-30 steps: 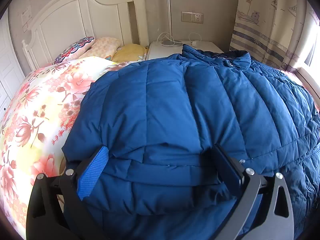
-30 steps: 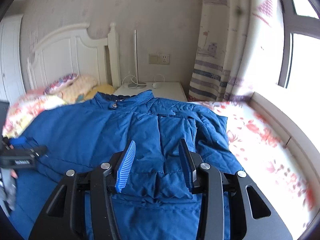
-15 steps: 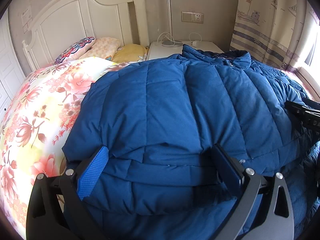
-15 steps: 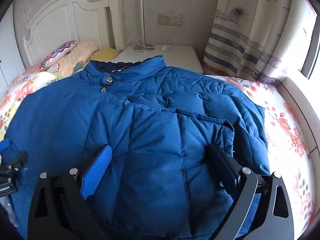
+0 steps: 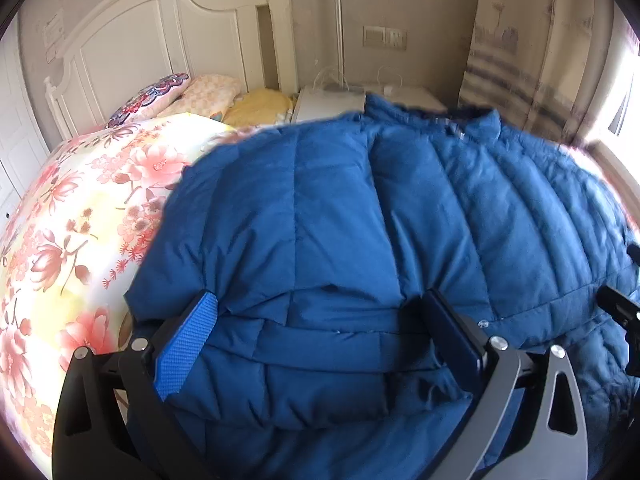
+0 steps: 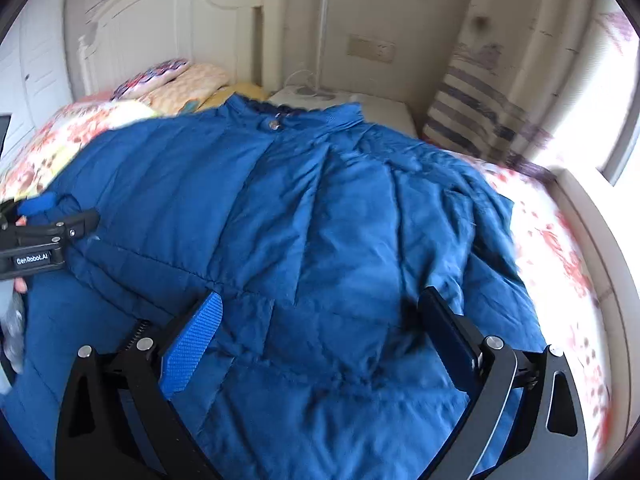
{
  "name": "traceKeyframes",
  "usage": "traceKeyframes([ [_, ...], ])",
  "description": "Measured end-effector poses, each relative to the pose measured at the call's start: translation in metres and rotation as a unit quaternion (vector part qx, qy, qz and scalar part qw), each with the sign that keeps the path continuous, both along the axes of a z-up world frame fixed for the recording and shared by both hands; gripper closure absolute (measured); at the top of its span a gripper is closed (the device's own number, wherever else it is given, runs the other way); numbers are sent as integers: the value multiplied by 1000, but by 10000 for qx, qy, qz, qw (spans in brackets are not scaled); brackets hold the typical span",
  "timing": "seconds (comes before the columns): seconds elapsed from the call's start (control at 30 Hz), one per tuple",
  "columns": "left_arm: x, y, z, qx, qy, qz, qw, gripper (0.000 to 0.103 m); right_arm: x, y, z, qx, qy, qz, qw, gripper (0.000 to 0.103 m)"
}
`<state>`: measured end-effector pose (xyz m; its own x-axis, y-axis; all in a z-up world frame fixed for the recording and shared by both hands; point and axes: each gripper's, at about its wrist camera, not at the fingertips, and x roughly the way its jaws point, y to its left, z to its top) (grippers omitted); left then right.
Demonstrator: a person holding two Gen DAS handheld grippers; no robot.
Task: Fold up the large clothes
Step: 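Move both grippers toward the jacket hem to grasp it, then slide both grippers along the zippered front to the ribbed hem edge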
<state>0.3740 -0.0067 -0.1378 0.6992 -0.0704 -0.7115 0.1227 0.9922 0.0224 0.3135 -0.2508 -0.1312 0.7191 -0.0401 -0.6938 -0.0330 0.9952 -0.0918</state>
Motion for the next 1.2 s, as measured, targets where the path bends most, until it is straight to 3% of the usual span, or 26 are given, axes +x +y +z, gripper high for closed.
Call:
traceKeyframes([
  [0.07,-21,10,16,-196,-438,176,9987,4,-20,10,8,77,-145,284,9995,9],
  [0.1,-37,13,24,-434,-603,-39,9972,3,-28,17,10,38,-160,422,9990,9],
  [0.17,-56,6,26,-489,-431,-463,9968,3,-43,33,3,5,110,931,9956,9],
  [0.27,-69,-21,-3,481,398,-769,9951,2,-47,51,-31,-481,807,1252,9877,10],
  [0.3,-70,-25,-18,713,650,-747,9925,2,-48,47,-32,-303,711,1200,9898,9],
  [0.4,-67,-3,-11,323,831,-451,9950,2,-53,36,-25,-218,803,1010,9914,10],
  [0.53,-85,40,0,58,541,-5,9985,2,-83,-1,-5,-115,350,514,9980,9],
  [0.6,-86,60,-12,100,780,223,9967,2,-84,-25,-19,-142,563,223,9981,8],
  [0.63,-84,73,-18,-159,979,221,9948,2,-85,-36,-32,-45,830,155,9964,6],
  [0.67,-84,81,-16,-331,974,210,9945,2,-89,-50,-35,417,754,218,9960,6],
  [0.8,-100,87,-5,-174,704,480,9962,4,-110,-51,-19,280,565,18,9980,7],
  [0.9,-142,68,14,-324,300,-21,9990,3,-143,-28,-4,361,218,490,9979,6],
  [0.97,-165,47,13,-83,215,-386,9990,2,-158,-8,-13,145,328,836,9959,6],
  [1.03,-183,17,-7,637,340,-791,9942,2,-163,12,-36,-298,640,1103,9914,6],
  [1.07,-185,8,-15,875,371,-798,9923,2,-165,14,-37,-362,575,1064,9920,6],
  [1.1,-186,5,-13,947,339,-754,9921,2,-166,12,-35,-307,633,1030,9922,6],
  [1.2,-185,14,-9,689,502,-521,9950,2,-170,3,-30,-309,562,778,9949,6],
])
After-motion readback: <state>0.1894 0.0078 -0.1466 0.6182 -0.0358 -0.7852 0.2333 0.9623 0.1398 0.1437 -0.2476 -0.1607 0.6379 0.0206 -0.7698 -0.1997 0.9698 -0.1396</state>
